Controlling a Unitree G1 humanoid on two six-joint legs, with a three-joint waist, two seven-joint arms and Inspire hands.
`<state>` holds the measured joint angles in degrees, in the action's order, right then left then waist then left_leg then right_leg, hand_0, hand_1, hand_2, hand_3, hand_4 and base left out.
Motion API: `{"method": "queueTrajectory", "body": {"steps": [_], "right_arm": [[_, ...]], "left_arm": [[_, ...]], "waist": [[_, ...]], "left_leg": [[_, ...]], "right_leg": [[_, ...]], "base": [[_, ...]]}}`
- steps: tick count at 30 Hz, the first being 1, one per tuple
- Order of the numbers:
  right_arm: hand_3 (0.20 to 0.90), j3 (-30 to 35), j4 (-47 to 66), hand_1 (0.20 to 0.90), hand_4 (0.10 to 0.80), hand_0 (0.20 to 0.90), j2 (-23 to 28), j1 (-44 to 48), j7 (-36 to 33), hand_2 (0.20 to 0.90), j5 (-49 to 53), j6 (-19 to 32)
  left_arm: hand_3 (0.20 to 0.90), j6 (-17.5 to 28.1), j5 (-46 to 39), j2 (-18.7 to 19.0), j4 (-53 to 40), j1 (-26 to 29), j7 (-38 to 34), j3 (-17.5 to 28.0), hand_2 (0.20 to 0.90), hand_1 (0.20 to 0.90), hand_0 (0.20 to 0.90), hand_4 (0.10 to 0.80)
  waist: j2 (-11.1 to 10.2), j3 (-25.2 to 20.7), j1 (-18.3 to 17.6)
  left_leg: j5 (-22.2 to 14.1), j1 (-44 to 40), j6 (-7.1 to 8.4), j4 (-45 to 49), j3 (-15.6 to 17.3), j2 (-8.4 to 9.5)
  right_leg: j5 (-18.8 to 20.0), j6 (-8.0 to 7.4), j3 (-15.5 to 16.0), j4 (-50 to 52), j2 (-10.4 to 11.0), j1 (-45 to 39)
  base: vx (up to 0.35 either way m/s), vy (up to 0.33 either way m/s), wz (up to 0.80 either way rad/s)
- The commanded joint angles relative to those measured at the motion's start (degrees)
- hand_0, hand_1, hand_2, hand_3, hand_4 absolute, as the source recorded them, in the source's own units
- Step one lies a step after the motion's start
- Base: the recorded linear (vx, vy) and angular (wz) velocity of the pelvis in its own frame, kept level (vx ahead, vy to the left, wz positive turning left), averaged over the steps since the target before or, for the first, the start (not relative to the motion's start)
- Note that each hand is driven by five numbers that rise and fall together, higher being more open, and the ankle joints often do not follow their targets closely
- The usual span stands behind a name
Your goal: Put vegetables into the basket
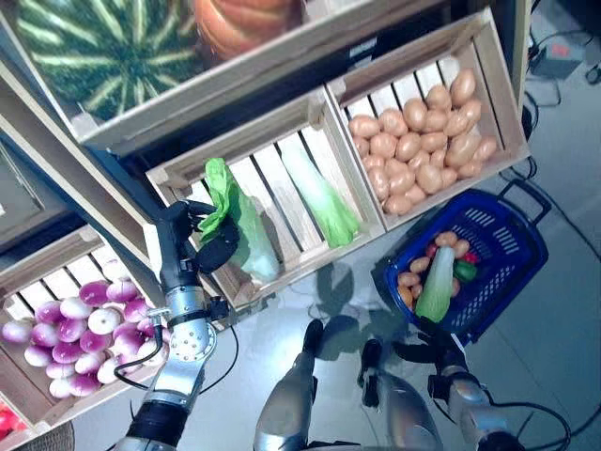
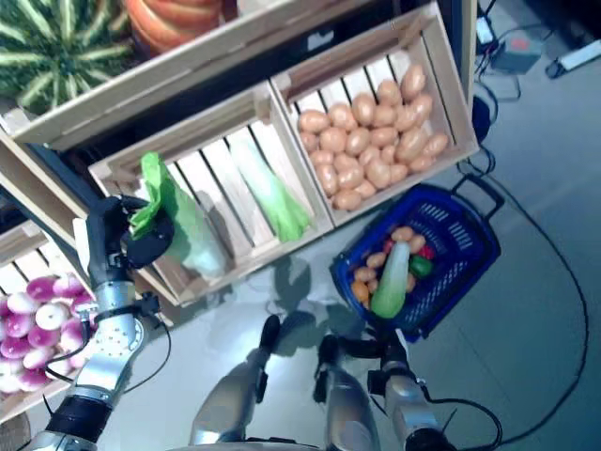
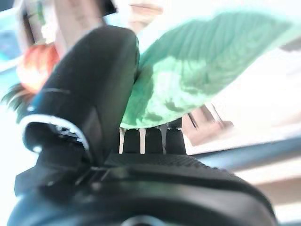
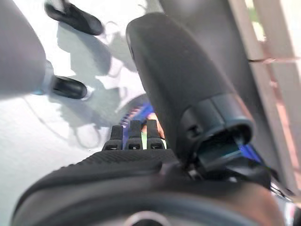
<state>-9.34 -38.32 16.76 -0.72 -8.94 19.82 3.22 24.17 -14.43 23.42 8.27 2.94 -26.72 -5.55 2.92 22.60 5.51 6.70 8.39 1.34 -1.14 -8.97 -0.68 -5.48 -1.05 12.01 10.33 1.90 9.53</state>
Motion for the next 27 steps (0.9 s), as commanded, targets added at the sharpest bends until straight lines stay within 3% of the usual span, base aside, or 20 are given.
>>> {"method": "queueTrajectory", "body": {"steps": [1,5,10,14,16,19,27], "right_arm": [[0.9,0.9,7.1,0.9,0.8,0.9,0.4,-6.3,-3.0,0.9,-3.4,4.2],[0.9,3.2,16.0,0.9,0.8,0.9,1.0,-8.6,-0.9,0.9,-4.6,5.7],[0.9,5.4,27.4,0.9,0.8,0.9,3.0,-9.9,4.5,0.9,-4.4,6.7],[0.9,6.3,34.6,0.9,0.8,0.9,5.0,-10.2,14.2,0.9,-2.4,6.2],[0.9,6.0,37.2,0.9,0.8,0.9,7.5,-9.4,23.3,0.9,0.9,4.1],[0.9,4.9,39.4,0.9,0.8,0.9,10.9,-7.5,28.0,0.9,4.7,2.1],[0.9,2.2,44.0,0.9,0.8,0.9,14.9,-3.6,32.6,0.9,7.6,-4.2]], "left_arm": [[0.3,8.9,-18.1,-1.1,-7.3,-1.0,15.1,4.4,0.3,0.3,0.3,0.4],[0.3,4.8,-32.2,-4.5,-9.9,-2.6,26.1,3.5,0.3,0.3,0.3,0.4],[0.3,-1.1,-40.6,-6.2,-11.2,-3.3,32.3,2.8,0.3,0.3,0.3,0.4],[0.3,-4.7,-38.5,-5.5,-11.2,-3.5,34.4,2.4,0.3,0.3,0.3,0.4],[0.3,-7.1,-36.8,-4.1,-10.8,-2.9,35.4,2.2,0.3,0.3,0.3,0.4],[0.3,-9.3,-35.2,-2.4,-9.0,-1.7,35.9,1.2,0.3,0.3,0.3,0.4],[0.3,-12.3,-30.8,0.2,-7.7,-0.6,35.5,-1.7,0.3,0.3,0.3,0.4]], "waist": [[-4.2,-9.1,-0.8],[-4.8,-11.4,-1.5],[-5.3,-13.6,-2.6],[-5.7,-14.8,-3.2],[-6.0,-15.4,-3.2],[-6.3,-16.2,-3.2],[-6.5,-18.3,-2.8]], "left_leg": [[-1.3,-0.5,-0.39,-0.4,0.1,2.48],[-1.5,-3.3,-0.85,-1.7,0.5,2.15],[-2.3,-5.8,-1.54,-2.4,1.4,1.94],[-3.0,-7.0,-1.73,-2.5,2.5,1.72],[-3.2,-8.0,-1.84,-3.0,2.7,1.56],[-3.3,-8.9,-1.79,-3.4,3.0,1.3],[-3.6,-9.9,-1.67,-3.9,3.5,0.83]], "right_leg": [[8.1,-1.2,-0.7,-10.4,2.4,-6.2],[8.5,-1.71,-1.0,-11.0,2.6,-8.2],[8.8,-2.28,-1.9,-11.3,2.9,-9.2],[8.9,-2.7,-2.6,-11.7,3.2,-9.9],[8.9,-2.88,-2.6,-12.1,3.2,-10.6],[9.1,-3.15,-2.7,-12.6,3.4,-11.3],[9.4,-3.52,-3.1,-13.8,3.7,-12.5]], "base": [[0.162,-0.003,0.02],[0.111,-0.003,0.01],[0.065,0.002,-0.04],[0.029,-0.004,-0.08],[0.006,-0.015,-0.04],[0.012,-0.015,-0.04],[0.037,0.006,-0.06]]}}
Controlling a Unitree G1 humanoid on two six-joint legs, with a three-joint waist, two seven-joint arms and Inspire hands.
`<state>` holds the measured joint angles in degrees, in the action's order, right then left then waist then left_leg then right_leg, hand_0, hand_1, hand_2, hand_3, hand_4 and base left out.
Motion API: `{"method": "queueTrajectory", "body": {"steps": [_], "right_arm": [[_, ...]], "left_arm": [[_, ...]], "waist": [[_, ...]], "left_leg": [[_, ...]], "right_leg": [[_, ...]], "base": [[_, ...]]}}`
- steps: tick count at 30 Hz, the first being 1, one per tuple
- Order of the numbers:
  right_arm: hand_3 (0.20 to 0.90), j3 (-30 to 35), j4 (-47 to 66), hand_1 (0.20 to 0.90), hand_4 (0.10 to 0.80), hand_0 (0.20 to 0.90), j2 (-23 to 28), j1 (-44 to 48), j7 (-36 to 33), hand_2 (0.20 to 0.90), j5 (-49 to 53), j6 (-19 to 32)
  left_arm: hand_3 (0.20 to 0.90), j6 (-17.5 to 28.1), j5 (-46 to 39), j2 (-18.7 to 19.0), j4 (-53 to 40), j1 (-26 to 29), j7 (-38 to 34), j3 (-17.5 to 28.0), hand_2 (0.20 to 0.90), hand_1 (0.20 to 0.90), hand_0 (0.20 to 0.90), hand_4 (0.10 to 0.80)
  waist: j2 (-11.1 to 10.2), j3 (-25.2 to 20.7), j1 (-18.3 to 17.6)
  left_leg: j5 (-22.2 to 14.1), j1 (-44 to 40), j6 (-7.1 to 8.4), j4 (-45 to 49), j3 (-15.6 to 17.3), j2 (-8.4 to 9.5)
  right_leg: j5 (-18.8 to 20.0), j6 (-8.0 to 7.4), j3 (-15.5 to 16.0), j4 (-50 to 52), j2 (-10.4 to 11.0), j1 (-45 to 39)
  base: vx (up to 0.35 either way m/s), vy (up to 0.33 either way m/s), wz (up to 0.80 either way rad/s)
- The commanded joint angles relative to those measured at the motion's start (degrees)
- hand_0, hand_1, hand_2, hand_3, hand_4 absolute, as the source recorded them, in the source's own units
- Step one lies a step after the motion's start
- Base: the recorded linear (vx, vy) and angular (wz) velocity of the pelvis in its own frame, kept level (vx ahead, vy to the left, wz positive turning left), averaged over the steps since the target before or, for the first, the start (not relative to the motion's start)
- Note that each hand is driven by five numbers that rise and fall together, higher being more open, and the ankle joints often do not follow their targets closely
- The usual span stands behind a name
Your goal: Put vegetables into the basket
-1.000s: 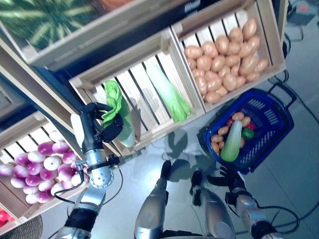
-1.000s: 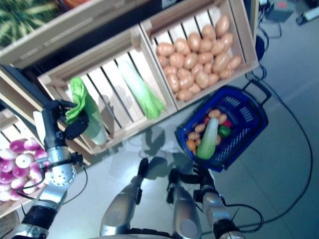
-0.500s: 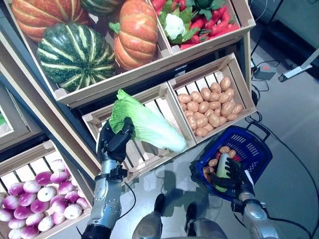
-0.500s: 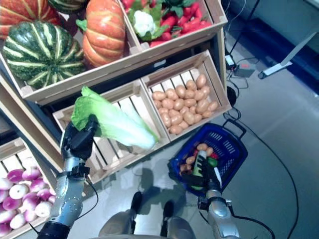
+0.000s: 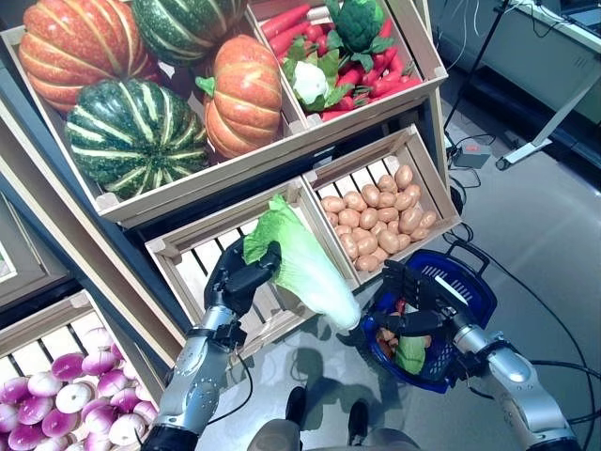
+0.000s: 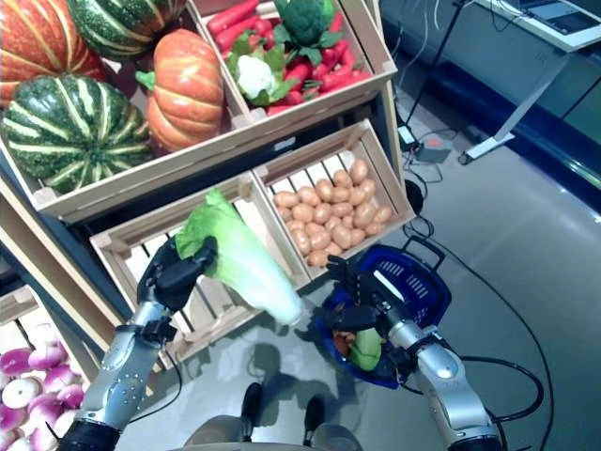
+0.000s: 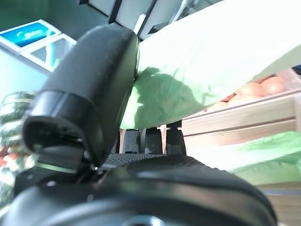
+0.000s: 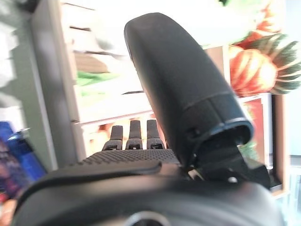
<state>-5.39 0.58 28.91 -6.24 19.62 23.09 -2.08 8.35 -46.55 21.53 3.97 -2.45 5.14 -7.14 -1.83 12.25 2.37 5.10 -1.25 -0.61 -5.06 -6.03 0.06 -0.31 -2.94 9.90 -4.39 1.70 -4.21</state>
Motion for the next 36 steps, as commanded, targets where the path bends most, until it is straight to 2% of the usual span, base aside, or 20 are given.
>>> {"method": "queueTrajectory", "body": {"steps": [1,8,16,17,22,36], "right_arm": [[0.9,-2.7,6.2,0.9,0.8,0.9,3.7,2.3,4.6,0.9,4.6,-0.1],[0.9,-6.0,6.0,0.9,0.8,0.9,4.4,5.5,1.4,0.9,5.0,-2.0],[0.9,-10.1,6.9,0.9,0.8,0.9,4.2,7.4,1.4,0.9,9.4,-9.8],[0.9,-11.0,6.7,0.9,0.8,0.9,3.6,7.7,1.9,0.9,11.1,-12.0],[0.9,-13.6,5.4,0.9,0.8,0.9,2.0,8.7,2.4,0.9,15.1,-16.3],[0.9,-16.9,2.7,0.9,0.8,0.9,0.8,9.2,-0.3,0.9,14.1,-21.1]], "left_arm": [[0.3,2.9,1.6,2.6,-3.4,5.1,3.7,-1.2,0.3,0.3,0.3,0.4],[0.3,2.2,1.3,2.9,-3.5,6.3,3.6,-4.4,0.3,0.3,0.3,0.4],[0.3,3.4,0.2,2.7,-4.2,6.9,2.2,-6.5,0.3,0.3,0.3,0.4],[0.3,3.9,-0.3,2.6,-4.5,6.9,2.1,-6.7,0.3,0.3,0.3,0.4],[0.3,5.1,-1.3,1.9,-5.2,7.4,1.0,-7.5,0.3,0.3,0.3,0.4],[0.3,6.0,-2.1,1.6,-7.4,7.6,1.7,-9.0,0.3,0.3,0.3,0.4]], "waist": [[-1.8,-8.2,0.5],[-1.8,-8.9,1.0],[-1.7,-9.9,1.2],[-1.7,-10.1,1.2],[-1.9,-10.5,1.5],[-1.9,-11.6,1.4]], "left_leg": [[-2.0,-0.3,0.29,0.1,0.7,0.04],[-2.4,-0.7,0.19,0.1,0.7,-0.06],[-2.4,-0.7,0.43,0.1,0.6,-0.17],[-2.4,-0.6,0.44,0.1,0.5,-0.15],[-2.4,-0.6,0.48,0.1,0.5,-0.2],[-2.3,-0.4,0.4,0.1,0.7,-0.28]], "right_leg": [[4.3,-1.71,-0.9,0.7,4.0,1.1],[4.5,-1.76,-0.9,0.2,4.2,0.6],[4.9,-2.04,-1.0,-0.5,4.6,0.3],[4.9,-2.07,-1.1,-0.5,4.7,0.3],[5.1,-2.19,-0.8,-0.6,4.9,0.4],[5.3,-2.22,-1.2,-0.6,5.1,0.7]], "base": [[0.03,0.001,-0.01],[0.006,0.002,0.0],[0.0,0.0,0.0],[0.0,0.0,0.0],[0.0,0.0,0.0],[0.0,0.0,0.0]]}}
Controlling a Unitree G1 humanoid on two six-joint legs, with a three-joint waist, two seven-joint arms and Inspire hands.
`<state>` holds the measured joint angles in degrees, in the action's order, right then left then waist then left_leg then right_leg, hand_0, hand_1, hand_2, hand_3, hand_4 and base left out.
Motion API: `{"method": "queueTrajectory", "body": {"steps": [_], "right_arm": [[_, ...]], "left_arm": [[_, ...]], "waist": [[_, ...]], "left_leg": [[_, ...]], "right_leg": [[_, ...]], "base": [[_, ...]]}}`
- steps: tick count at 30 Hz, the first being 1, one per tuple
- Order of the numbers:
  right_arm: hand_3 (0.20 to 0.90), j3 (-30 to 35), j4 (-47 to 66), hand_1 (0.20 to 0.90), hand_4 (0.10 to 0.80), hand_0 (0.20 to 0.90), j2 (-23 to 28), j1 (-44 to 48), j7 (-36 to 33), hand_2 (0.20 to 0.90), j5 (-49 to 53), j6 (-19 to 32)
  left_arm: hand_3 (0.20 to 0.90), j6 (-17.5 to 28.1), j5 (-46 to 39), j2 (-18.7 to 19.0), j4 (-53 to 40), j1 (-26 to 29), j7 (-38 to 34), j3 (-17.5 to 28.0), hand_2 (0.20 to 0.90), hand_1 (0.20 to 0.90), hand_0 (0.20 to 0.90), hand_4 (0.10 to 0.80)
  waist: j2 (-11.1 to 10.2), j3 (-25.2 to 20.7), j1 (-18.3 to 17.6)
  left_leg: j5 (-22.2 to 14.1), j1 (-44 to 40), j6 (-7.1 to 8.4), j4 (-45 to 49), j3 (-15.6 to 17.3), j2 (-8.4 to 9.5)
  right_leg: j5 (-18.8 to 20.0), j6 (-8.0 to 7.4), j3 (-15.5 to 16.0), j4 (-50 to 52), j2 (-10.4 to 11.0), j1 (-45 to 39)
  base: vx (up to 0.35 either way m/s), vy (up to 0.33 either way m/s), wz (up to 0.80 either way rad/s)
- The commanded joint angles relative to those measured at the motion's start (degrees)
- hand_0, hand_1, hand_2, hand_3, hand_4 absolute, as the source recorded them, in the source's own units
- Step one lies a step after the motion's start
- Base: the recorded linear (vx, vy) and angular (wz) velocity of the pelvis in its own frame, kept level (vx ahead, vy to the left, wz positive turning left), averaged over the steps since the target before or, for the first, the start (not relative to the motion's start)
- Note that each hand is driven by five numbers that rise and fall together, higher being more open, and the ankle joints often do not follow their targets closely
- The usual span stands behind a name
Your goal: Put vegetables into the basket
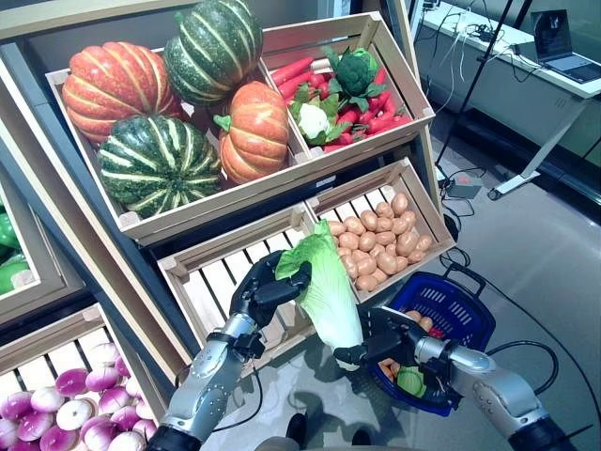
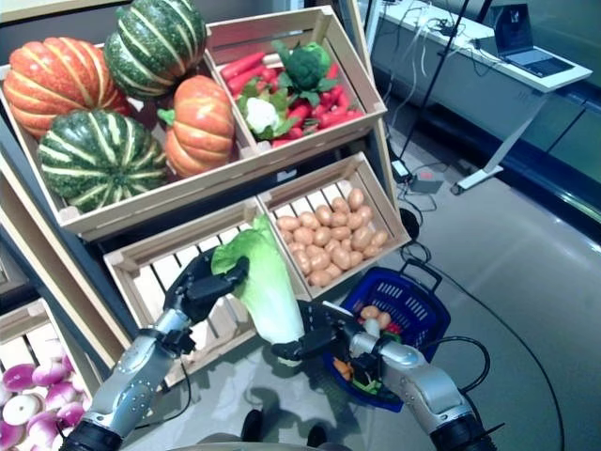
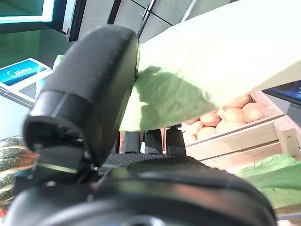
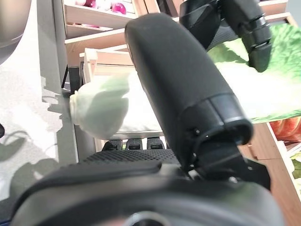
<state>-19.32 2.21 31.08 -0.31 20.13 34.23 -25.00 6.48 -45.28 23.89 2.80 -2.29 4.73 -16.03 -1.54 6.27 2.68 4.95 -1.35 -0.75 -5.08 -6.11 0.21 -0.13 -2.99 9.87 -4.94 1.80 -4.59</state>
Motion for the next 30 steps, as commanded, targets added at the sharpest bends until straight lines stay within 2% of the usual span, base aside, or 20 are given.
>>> {"method": "queueTrajectory", "body": {"steps": [1,7,8,20,26,27,28,30], "right_arm": [[0.9,-3.6,0.9,0.9,0.8,0.9,-1.8,3.6,-0.9,0.9,3.6,1.6],[0.9,-4.3,1.1,0.9,0.8,0.9,-3.1,4.1,-4.4,0.9,5.6,2.6],[0.3,-4.2,0.9,0.3,0.4,0.3,-3.4,4.2,-4.6,0.3,5.7,2.4],[0.3,-3.8,1.5,0.3,0.4,0.3,-3.9,3.1,-6.0,0.3,5.6,2.8],[0.3,-3.1,1.7,0.3,0.4,0.3,-3.8,2.8,-7.1,0.3,7.2,4.8],[0.3,-3.0,1.6,0.3,0.4,0.3,-3.8,2.8,-7.1,0.3,7.2,4.8],[0.3,-2.4,1.6,0.3,0.4,0.3,-3.7,2.5,-7.6,0.3,7.4,5.2],[0.3,-1.8,1.3,0.3,0.4,0.3,-3.8,1.8,-8.0,0.3,7.3,5.8]], "left_arm": [[0.3,7.6,-3.1,-0.9,-6.6,7.6,2.4,-0.5,0.3,0.3,0.3,0.4],[0.3,6.2,-3.8,-0.9,-6.8,8.0,3.6,-1.9,0.3,0.3,0.3,0.4],[0.3,6.0,-3.8,-0.9,-6.9,8.1,3.5,-2.1,0.3,0.3,0.3,0.4],[0.3,4.9,-3.4,-0.9,-8.0,7.2,3.9,-2.6,0.3,0.3,0.3,0.4],[0.3,4.2,-1.9,-0.1,-8.2,7.2,2.8,-2.8,0.3,0.3,0.3,0.4],[0.328,4.1,-2.0,-0.1,-8.2,7.2,2.9,-2.7,0.328,0.328,0.328,0.419],[0.9,3.8,-1.9,0.2,-8.0,7.0,2.5,-2.2,0.9,0.9,0.9,0.8],[0.9,3.9,-2.2,0.1,-7.9,6.6,2.6,-1.9,0.9,0.9,0.9,0.8]], "waist": [[-2.2,-5.7,1.2],[-2.1,-6.0,1.1],[-2.0,-6.0,1.0],[-1.8,-6.2,0.8],[-1.6,-6.2,0.6],[-1.6,-6.3,0.6],[-1.5,-6.3,0.5],[-1.4,-6.3,0.5]], "left_leg": [[-2.1,-0.3,0.55,0.1,0.9,-0.45],[-2.1,-0.2,0.55,0.1,0.8,-0.46],[-2.1,-0.2,0.53,0.1,0.9,-0.47],[-2.2,-0.1,0.45,0.1,1.1,-0.57],[-2.2,0.1,0.44,0.1,1.3,-0.59],[-2.2,0.1,0.43,0.1,1.3,-0.59],[-2.3,0.0,0.39,0.1,1.4,-0.57],[-2.3,0.0,0.37,0.1,1.4,-0.57]], "right_leg": [[5.1,-2.17,-1.2,-0.1,5.0,1.1],[5.1,-2.22,-1.4,-0.1,4.9,1.2],[5.1,-2.24,-1.5,-0.1,4.9,1.2],[5.2,-2.4,-2.0,-0.1,5.0,1.5],[5.2,-2.47,-2.2,-0.1,4.9,1.7],[5.2,-2.48,-2.2,-0.1,4.9,1.7],[5.2,-2.49,-2.3,-0.1,4.9,1.7],[5.1,-2.45,-2.4,-0.1,4.9,1.8]], "base": [[0.0,0.0,0.0],[0.0,0.0,0.0],[0.0,0.0,0.0],[0.0,0.0,0.0],[0.0,0.0,0.0],[0.0,0.0,0.0],[0.0,0.0,0.0],[0.0,0.0,0.0]]}}
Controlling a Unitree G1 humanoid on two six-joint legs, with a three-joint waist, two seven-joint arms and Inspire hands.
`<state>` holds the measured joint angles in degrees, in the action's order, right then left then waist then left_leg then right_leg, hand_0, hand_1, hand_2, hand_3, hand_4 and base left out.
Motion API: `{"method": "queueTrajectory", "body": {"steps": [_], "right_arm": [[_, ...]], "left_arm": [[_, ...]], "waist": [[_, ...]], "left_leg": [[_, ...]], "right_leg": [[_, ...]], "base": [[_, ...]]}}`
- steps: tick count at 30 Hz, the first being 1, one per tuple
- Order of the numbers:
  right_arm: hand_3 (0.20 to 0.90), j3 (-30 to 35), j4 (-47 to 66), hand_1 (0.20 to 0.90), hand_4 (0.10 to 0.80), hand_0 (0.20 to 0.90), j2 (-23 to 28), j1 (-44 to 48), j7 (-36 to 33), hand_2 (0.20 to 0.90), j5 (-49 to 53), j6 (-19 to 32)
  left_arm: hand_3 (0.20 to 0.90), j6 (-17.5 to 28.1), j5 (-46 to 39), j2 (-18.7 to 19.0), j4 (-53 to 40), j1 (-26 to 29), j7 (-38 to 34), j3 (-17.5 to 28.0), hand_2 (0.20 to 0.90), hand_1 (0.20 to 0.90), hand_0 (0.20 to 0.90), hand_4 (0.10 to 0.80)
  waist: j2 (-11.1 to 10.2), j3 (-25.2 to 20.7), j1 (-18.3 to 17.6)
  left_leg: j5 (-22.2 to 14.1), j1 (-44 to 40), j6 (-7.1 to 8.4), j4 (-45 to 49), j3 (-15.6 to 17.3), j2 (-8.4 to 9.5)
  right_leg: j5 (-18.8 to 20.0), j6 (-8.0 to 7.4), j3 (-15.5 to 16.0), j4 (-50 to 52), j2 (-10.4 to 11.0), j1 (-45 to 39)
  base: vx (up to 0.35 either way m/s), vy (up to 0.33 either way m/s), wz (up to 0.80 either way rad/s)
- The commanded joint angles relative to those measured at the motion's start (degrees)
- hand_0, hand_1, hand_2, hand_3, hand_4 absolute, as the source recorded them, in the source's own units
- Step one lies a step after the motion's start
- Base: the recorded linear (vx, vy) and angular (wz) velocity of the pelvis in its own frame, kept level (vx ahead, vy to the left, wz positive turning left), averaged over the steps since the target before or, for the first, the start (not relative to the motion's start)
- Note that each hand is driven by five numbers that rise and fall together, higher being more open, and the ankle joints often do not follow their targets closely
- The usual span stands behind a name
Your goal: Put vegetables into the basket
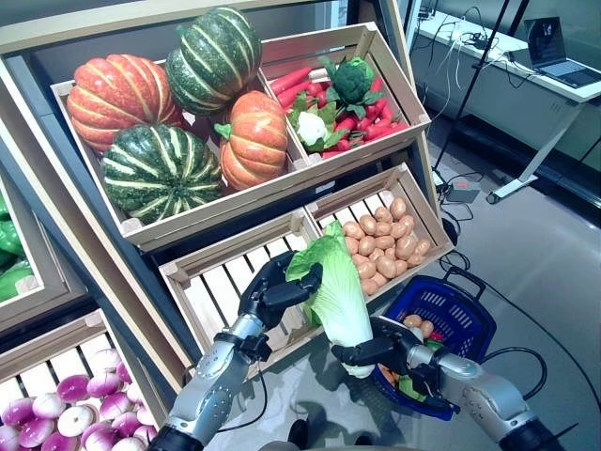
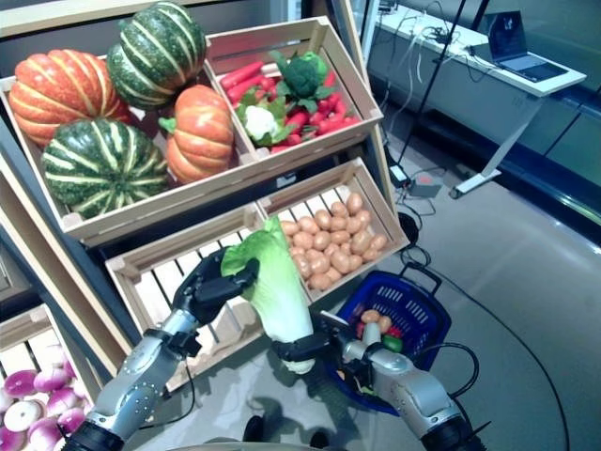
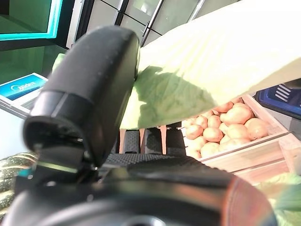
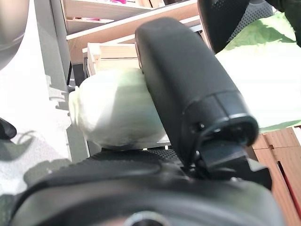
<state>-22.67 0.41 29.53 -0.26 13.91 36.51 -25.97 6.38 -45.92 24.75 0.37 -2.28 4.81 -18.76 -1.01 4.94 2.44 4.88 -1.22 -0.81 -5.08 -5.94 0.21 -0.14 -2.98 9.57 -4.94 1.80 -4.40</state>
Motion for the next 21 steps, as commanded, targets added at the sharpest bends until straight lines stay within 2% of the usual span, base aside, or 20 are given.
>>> {"method": "queueTrajectory", "body": {"steps": [1,10,17,19,21], "right_arm": [[0.3,1.7,3.0,0.3,0.4,0.3,-2.3,1.6,-1.8,0.3,5.0,7.0],[0.3,4.8,3.0,0.3,0.4,0.3,-1.3,-0.4,-3.3,0.3,6.1,9.9],[0.3,10.4,3.9,0.3,0.4,0.3,-1.6,-2.2,-5.8,0.3,9.2,16.6],[0.3,10.6,3.9,0.3,0.4,0.3,-1.7,-2.3,-5.9,0.3,9.3,16.5],[0.3,13.9,4.1,0.3,0.4,0.3,-3.0,-3.5,-9.3,0.3,10.9,20.8]], "left_arm": [[0.9,4.0,-1.6,-0.8,-5.4,6.6,2.6,0.9,0.9,0.9,0.9,0.8],[0.9,3.2,-1.0,-0.2,-6.3,5.6,3.0,1.9,0.9,0.9,0.9,0.8],[0.9,2.0,-1.7,0.0,-6.2,5.3,3.1,3.5,0.9,0.9,0.9,0.8],[0.9,2.0,-1.8,0.0,-6.2,5.2,3.1,3.6,0.9,0.9,0.9,0.8],[0.9,0.8,-1.9,-0.3,-6.3,4.4,3.2,5.2,0.9,0.9,0.9,0.8]], "waist": [[-2.0,-5.0,0.7],[-2.0,-4.6,0.1],[-1.8,-4.2,-0.5],[-1.8,-4.2,-0.6],[-1.7,-3.9,-0.9]], "left_leg": [[-2.3,-0.1,0.44,0.1,1.3,-0.58],[-2.3,0.0,0.4,0.1,1.5,-0.61],[-2.5,0.1,0.39,0.1,1.7,-0.64],[-2.5,0.1,0.39,0.1,1.7,-0.65],[-2.6,0.3,0.35,0.1,1.9,-0.69]], "right_leg": [[5.1,-2.46,-2.1,-0.1,4.9,1.6],[5.3,-2.53,-2.5,-0.1,4.7,1.8],[5.3,-2.55,-2.8,-0.1,4.4,2.2],[5.3,-2.55,-2.8,-0.1,4.4,2.2],[5.2,-2.46,-3.2,-0.1,4.2,2.4]], "base": [[0.0,0.0,0.0],[-0.007,0.0,-0.01],[-0.014,0.001,-0.03],[0.0,0.0,0.0],[-0.017,-0.002,-0.05]]}}
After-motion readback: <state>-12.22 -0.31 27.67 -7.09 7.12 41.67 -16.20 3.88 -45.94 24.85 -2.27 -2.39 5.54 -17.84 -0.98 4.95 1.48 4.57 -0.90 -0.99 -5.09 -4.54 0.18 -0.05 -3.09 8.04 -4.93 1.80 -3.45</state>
